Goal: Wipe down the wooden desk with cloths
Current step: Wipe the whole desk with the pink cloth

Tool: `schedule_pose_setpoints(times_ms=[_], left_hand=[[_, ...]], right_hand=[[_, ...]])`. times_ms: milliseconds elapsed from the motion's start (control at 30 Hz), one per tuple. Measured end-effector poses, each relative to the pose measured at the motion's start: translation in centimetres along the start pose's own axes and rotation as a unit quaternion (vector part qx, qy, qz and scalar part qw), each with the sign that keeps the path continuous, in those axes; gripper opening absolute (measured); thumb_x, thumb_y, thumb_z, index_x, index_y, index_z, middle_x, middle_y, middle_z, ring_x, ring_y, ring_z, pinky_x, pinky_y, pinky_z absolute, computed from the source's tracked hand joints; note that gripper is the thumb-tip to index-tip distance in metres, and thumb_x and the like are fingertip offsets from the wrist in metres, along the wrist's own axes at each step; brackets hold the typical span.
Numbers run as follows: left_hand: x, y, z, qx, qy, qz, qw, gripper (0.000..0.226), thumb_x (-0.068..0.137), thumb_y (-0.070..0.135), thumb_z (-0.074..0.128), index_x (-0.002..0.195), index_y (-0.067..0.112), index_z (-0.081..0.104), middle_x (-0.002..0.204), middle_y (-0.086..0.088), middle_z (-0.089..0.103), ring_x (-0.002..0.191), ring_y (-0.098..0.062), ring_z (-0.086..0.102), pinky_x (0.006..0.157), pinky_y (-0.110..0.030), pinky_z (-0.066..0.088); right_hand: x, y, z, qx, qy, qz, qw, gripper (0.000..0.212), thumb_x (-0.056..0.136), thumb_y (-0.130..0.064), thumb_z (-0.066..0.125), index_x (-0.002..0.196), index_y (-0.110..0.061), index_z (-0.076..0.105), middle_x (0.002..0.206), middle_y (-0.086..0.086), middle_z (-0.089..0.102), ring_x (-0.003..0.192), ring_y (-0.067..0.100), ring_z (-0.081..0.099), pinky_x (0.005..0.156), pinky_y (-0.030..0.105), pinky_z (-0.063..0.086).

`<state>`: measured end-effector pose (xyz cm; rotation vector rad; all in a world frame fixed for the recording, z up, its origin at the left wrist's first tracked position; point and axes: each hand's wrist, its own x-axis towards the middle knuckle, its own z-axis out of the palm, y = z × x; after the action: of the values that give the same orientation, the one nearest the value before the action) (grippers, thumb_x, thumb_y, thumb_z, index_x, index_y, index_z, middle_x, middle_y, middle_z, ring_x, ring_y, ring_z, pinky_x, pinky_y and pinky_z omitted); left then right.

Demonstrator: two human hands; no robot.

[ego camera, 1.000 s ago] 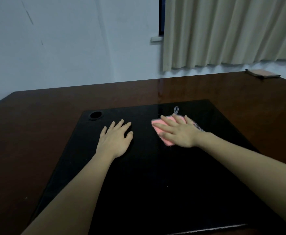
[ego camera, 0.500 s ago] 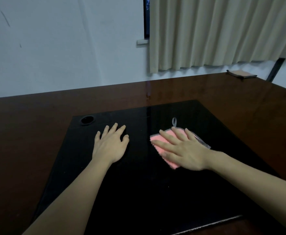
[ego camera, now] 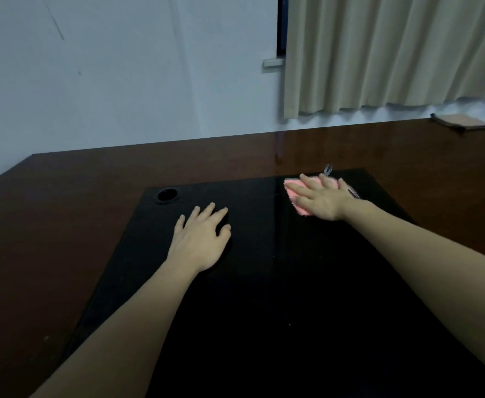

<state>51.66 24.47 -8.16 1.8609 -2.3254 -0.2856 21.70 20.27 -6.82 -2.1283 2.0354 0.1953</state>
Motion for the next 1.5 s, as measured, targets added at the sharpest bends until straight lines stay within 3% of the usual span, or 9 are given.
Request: schedule_pose_setpoints(times_ms=[200, 400, 467, 633, 800, 933, 1167, 1367, 1500], left_hand=[[0.1, 1.5, -0.8, 0.025, 0.012, 0.020, 0.999, 0.053, 0.107, 0.047, 0.035, 0.159, 0.037, 0.026, 0.169, 0.010, 0.013, 0.157, -0.019, 0.006, 0.126, -0.050, 0.004], [2.0, 7.1, -0.2, -0.059, -0.002, 0.076, 0.995, 0.052, 0.107, 0.046, 0.036, 0.158, 0.036, 0.030, 0.168, 0.009, 0.019, 0.156, -0.019, 0.010, 0.126, -0.049, 0.007], [2.6, 8.8, 0.7, -0.068, -0.010, 0.088, 0.994, 0.053, 0.107, 0.047, 0.035, 0.158, 0.037, 0.029, 0.169, 0.009, 0.017, 0.157, -0.019, 0.008, 0.126, -0.049, 0.005], [3.2, 9.7, 2.6, -0.037, -0.035, 0.079, 0.996, 0.055, 0.106, 0.052, 0.030, 0.159, 0.039, 0.023, 0.170, 0.011, 0.010, 0.157, -0.020, 0.001, 0.125, -0.050, -0.003], [3.2, 9.6, 2.8, -0.028, -0.030, 0.073, 0.996, 0.054, 0.107, 0.051, 0.029, 0.159, 0.041, 0.022, 0.169, 0.013, 0.008, 0.157, -0.017, -0.001, 0.124, -0.048, -0.005], [3.0, 9.8, 2.8, -0.028, -0.026, 0.071, 0.997, 0.054, 0.106, 0.051, 0.030, 0.159, 0.041, 0.023, 0.169, 0.013, 0.008, 0.157, -0.017, 0.000, 0.125, -0.048, -0.004], [2.8, 10.0, 2.7, -0.022, -0.024, 0.070, 0.997, 0.054, 0.106, 0.051, 0.029, 0.159, 0.041, 0.022, 0.169, 0.012, 0.009, 0.157, -0.017, 0.002, 0.126, -0.048, -0.002], [2.8, 10.0, 2.7, -0.016, -0.020, 0.072, 0.997, 0.054, 0.107, 0.050, 0.029, 0.159, 0.040, 0.023, 0.169, 0.011, 0.011, 0.157, -0.019, 0.004, 0.126, -0.050, 0.000], [3.0, 9.8, 2.7, -0.012, -0.020, 0.072, 0.997, 0.054, 0.107, 0.051, 0.028, 0.159, 0.040, 0.022, 0.169, 0.012, 0.010, 0.157, -0.018, 0.003, 0.126, -0.049, 0.000]], right_hand=[[-6.9, -0.5, 1.5, -0.040, -0.011, -0.079, 0.996, 0.054, 0.103, -0.062, 0.010, 0.153, -0.057, -0.011, 0.168, -0.010, -0.019, 0.154, 0.035, -0.014, 0.120, 0.065, -0.008], [-14.5, 1.0, 3.2, -0.017, -0.028, -0.155, 0.987, 0.066, 0.079, -0.078, -0.011, 0.144, -0.067, -0.017, 0.162, -0.020, -0.027, 0.151, 0.027, -0.027, 0.120, 0.059, -0.015], [-14.0, 1.5, 2.9, -0.013, -0.029, -0.152, 0.988, 0.067, 0.079, -0.078, -0.009, 0.145, -0.067, -0.015, 0.163, -0.020, -0.026, 0.152, 0.026, -0.026, 0.121, 0.058, -0.014], [-7.8, 3.1, 1.5, -0.032, -0.011, -0.095, 0.995, 0.053, 0.102, -0.065, 0.010, 0.150, -0.061, -0.012, 0.166, -0.014, -0.020, 0.154, 0.031, -0.016, 0.121, 0.062, -0.010], [0.8, 5.6, -0.2, -0.005, 0.008, -0.009, 1.000, 0.054, 0.103, -0.064, 0.013, 0.153, -0.059, -0.005, 0.169, -0.011, -0.013, 0.155, 0.035, -0.010, 0.119, 0.067, -0.005], [3.0, 5.9, -0.5, 0.005, 0.004, 0.011, 1.000, 0.053, 0.103, -0.064, 0.013, 0.153, -0.060, -0.005, 0.169, -0.011, -0.013, 0.155, 0.036, -0.012, 0.117, 0.069, -0.009], [-7.7, 3.7, 1.4, -0.036, -0.017, -0.078, 0.996, 0.056, 0.101, -0.064, 0.006, 0.152, -0.056, -0.014, 0.167, -0.009, -0.022, 0.154, 0.035, -0.017, 0.120, 0.065, -0.009], [-16.6, 3.4, 3.4, -0.006, -0.028, -0.158, 0.987, 0.065, 0.071, -0.086, -0.023, 0.135, -0.073, -0.025, 0.161, -0.020, -0.030, 0.149, 0.026, -0.031, 0.119, 0.058, -0.018], [-14.1, 4.1, 2.9, -0.014, -0.031, -0.134, 0.990, 0.057, 0.081, -0.082, -0.011, 0.136, -0.072, -0.022, 0.163, -0.020, -0.026, 0.151, 0.026, -0.025, 0.121, 0.059, -0.014]])
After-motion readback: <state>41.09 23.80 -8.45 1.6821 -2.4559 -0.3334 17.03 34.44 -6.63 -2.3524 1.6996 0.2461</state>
